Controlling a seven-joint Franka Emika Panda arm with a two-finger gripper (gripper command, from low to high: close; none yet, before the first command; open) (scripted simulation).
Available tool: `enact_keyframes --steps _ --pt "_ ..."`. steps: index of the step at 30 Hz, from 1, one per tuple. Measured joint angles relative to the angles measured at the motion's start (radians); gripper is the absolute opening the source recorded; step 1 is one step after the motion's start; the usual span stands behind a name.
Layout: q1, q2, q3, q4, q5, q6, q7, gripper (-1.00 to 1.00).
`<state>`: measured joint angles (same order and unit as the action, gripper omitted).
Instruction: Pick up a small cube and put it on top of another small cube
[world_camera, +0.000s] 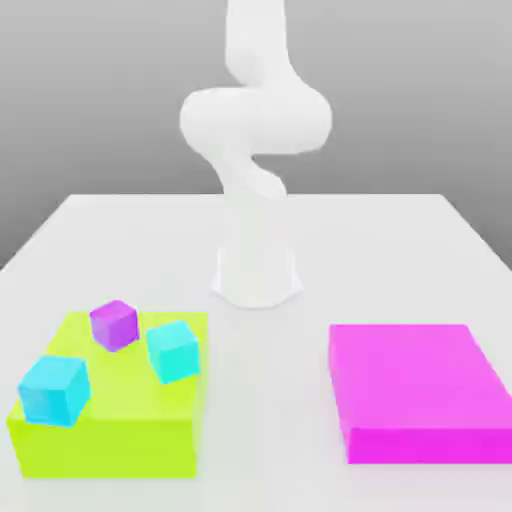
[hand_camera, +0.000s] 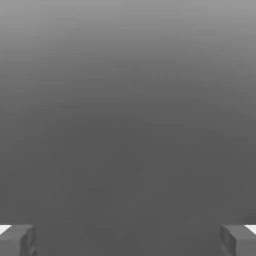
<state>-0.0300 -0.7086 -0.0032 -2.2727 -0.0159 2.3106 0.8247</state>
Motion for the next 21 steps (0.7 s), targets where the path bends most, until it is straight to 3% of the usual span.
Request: enact_keyframes --steps 12,21 --pt "-0.12 0.441 -0.054 0.132 -0.05 0.051 0.1 0.0" --pt "-0.215 0.768 -0.114 0.229 -0.015 0.09 0.123 0.0"
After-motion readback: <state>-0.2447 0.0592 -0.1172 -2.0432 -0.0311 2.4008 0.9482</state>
